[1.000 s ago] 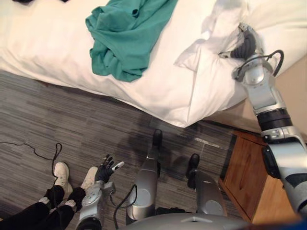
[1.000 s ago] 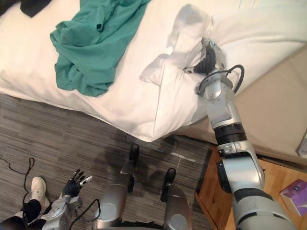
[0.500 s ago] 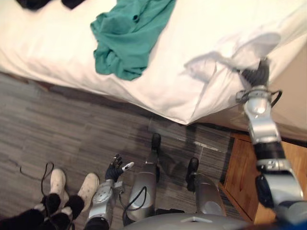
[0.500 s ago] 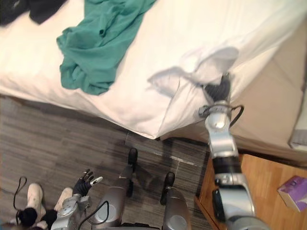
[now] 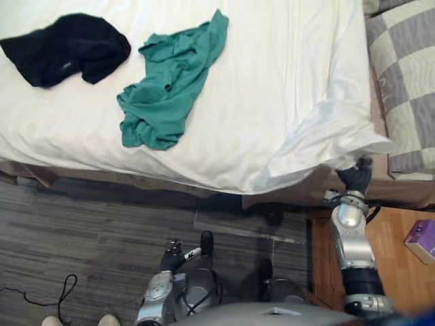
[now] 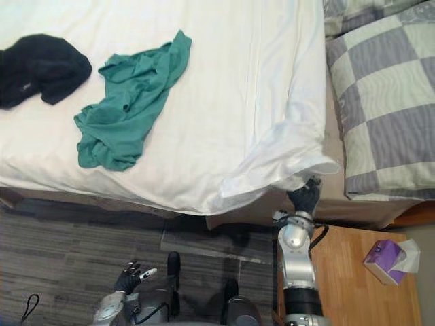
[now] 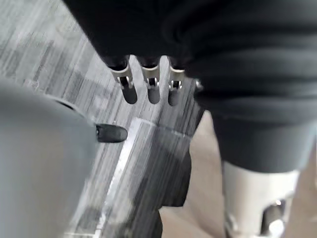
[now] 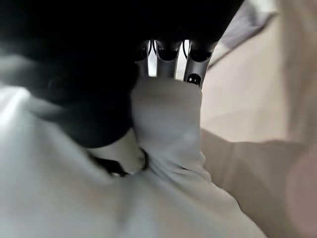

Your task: Tidy the bed and pick cloth on bed and put in laundry

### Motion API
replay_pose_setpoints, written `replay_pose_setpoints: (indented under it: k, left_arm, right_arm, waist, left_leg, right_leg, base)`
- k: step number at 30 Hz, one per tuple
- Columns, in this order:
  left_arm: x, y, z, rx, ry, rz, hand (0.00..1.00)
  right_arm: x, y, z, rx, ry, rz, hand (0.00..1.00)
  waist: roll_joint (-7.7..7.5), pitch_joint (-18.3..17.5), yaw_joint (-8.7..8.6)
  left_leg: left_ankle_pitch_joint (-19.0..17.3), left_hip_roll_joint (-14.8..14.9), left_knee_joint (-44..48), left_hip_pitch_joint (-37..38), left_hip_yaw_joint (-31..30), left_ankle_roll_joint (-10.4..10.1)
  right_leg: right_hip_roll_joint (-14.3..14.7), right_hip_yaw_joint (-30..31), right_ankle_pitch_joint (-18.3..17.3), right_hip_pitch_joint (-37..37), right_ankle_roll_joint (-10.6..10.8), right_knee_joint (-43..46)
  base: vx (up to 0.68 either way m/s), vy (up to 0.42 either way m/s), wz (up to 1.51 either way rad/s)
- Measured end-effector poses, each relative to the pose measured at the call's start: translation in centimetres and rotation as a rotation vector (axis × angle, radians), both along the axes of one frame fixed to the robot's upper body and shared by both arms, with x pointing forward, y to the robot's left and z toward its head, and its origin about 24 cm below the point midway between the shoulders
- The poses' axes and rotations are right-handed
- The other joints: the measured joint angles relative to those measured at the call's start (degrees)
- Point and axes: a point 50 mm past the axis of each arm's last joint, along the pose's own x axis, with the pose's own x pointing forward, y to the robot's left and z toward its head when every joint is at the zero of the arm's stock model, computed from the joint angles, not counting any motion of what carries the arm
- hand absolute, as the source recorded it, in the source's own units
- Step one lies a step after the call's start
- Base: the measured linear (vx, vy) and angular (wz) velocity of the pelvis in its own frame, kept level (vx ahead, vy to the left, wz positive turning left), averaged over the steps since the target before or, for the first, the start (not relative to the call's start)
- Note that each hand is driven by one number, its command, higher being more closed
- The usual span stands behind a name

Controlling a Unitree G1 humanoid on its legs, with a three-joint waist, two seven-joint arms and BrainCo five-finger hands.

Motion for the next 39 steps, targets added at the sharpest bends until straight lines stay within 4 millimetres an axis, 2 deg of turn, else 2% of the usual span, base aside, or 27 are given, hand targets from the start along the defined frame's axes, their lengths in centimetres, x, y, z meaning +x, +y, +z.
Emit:
replay_pose_setpoints:
  k: [7, 11, 14, 16, 19, 22, 23, 26, 27, 30, 31, 35, 39]
  left_arm:
    - [0.1, -0.5, -0.2, -0.019, 0.050, 0.002, 0.00]
    - [-0.3, -0.9, -0.5, -0.041, 0.062, 0.019, 0.00]
    - [-0.5, -1.3, -0.6, -0.079, 0.063, 0.066, 0.00]
    - [-0.9, -1.4, -0.7, -0.091, 0.071, 0.079, 0.00]
    - [-1.3, -2.1, -1.0, -0.112, 0.084, 0.086, 0.00]
    - [-1.9, -2.5, -1.3, -0.123, 0.095, 0.095, 0.00]
    - [-2.1, -2.7, -1.3, -0.129, 0.096, 0.099, 0.00]
    - [-2.3, -3.1, -1.5, -0.164, 0.096, 0.153, 0.00]
    - [-2.4, -3.1, -1.5, -0.165, 0.093, 0.160, 0.00]
    - [-2.8, -3.0, -1.5, -0.165, 0.093, 0.172, 0.00]
    - [-3.0, -3.0, -1.6, -0.163, 0.099, 0.173, 0.00]
    - [-3.6, -2.6, -1.7, -0.148, 0.113, 0.166, 0.00]
    - [-3.3, -2.0, -1.6, -0.116, 0.114, 0.118, 0.00]
  right_arm:
    - [-2.0, -1.1, -2.9, 0.309, -0.029, -0.140, 0.00]
    - [-3.9, -0.9, -4.4, 0.447, -0.051, -0.224, 0.00]
    - [-5.5, -1.1, -5.2, 0.467, -0.032, -0.289, 0.00]
    - [-7.3, -2.1, -6.0, 0.488, -0.017, -0.384, 0.00]
    - [-9.8, -4.2, -5.4, 0.477, -0.068, -0.531, 0.00]
    - [-11.4, -5.5, -3.6, 0.434, -0.163, -0.658, 0.00]
    - [-12.1, -5.7, -3.0, 0.416, -0.194, -0.688, 0.00]
    - [-12.8, -5.8, -1.1, 0.391, -0.287, -0.694, 0.00]
    - [-12.8, -5.7, -0.5, 0.385, -0.319, -0.674, 1.00]
    - [-11.9, -4.9, 2.1, 0.363, -0.446, -0.491, 1.00]
    - [-11.3, -4.4, 2.9, 0.364, -0.486, -0.396, 1.00]
    - [-7.7, -2.1, 5.4, 0.433, -0.607, 0.029, 1.00]
    - [-4.7, -1.1, 8.0, 0.518, -0.741, 0.286, 1.00]
  waist:
    - [-0.03, -0.2, -0.38]
    - [0.07, -2.1, -0.42]
    - [0.35, -2.9, -0.64]
    - [0.70, -3.7, -0.99]
    - [1.71, -4.4, -1.72]
    - [2.61, -5.3, -3.54]
    - [3.20, -5.7, -3.84]
    - [3.38, -6.2, -4.02]
    - [3.36, -6.2, -4.05]
    - [3.76, -6.9, -4.39]
    - [3.49, -7.1, -4.45]
    - [3.98, -8.2, -4.26]
    - [3.68, -7.8, -3.79]
  left_leg:
    - [-0.8, -0.2, 0.1, 3.7, 3.8, -0.3]
    - [-0.8, 0.6, 0.1, 6.0, 7.5, -0.5]
    - [-0.8, 1.2, 0.1, 7.5, 8.9, -0.5]
    - [-0.9, 1.8, 0.1, 8.1, 10.1, -0.5]
    - [-1.1, 2.6, 0.0, 9.0, 11.4, -0.8]
    - [-1.7, 2.9, -0.2, 9.3, 11.4, -1.2]
    - [-2.9, 3.2, -0.2, 9.3, 11.4, -0.9]
    - [-3.8, 3.1, -0.2, 9.3, 11.5, -0.6]
    - [-3.8, 2.9, -0.2, 9.3, 11.4, -0.6]
    - [-3.4, 2.5, -0.2, 9.4, 11.1, -0.6]
    - [-3.2, 2.4, -0.2, 9.4, 10.6, -0.6]
    - [-2.6, 1.7, -0.2, 8.8, 8.5, -0.8]
    - [-1.4, 1.3, -0.2, 3.9, 7.4, -0.4]
  right_leg:
    - [0.0, 1.0, 0.1, 3.5, 0.1, -0.9]
    - [0.4, 1.3, 0.1, 5.0, 0.1, -0.1]
    - [1.0, 1.4, 0.1, 5.6, 0.1, 1.1]
    - [1.5, 1.6, 0.5, 5.7, 0.0, 1.4]
    - [2.1, 2.7, 1.1, 5.7, 0.0, 1.3]
    - [2.3, 2.7, 1.1, 5.6, 0.0, 0.9]
    - [2.6, 2.8, 1.1, 5.6, 0.0, 0.5]
    - [2.4, 2.6, 1.1, 5.7, 0.1, -0.1]
    - [2.3, 2.4, 1.0, 5.9, 0.1, -0.5]
    - [1.7, 1.2, 0.2, 6.5, 0.8, -1.3]
    - [1.7, 0.8, 0.0, 6.5, 0.6, -1.3]
    - [1.1, -0.2, 0.0, 6.5, 0.6, -1.0]
    - [0.7, -0.5, -0.1, 1.0, 0.5, 1.2]
  base:
    - [0.08, -0.005, -0.08]
    - [0.06, -0.024, -0.13]
    - [0.05, -0.047, -0.12]
    - [0.02, -0.038, -0.19]
    - [-0.02, -0.024, -0.31]
    - [-0.06, -0.012, -0.16]
    - [-0.09, 0.011, -0.14]
    - [-0.11, 0.017, -0.12]
    - [-0.12, 0.008, -0.02]
    - [-0.11, 0.008, 0.12]
    - [-0.12, 0.015, 0.21]
    - [-0.04, 0.021, 0.18]
    - [-0.01, 0.029, 0.16]
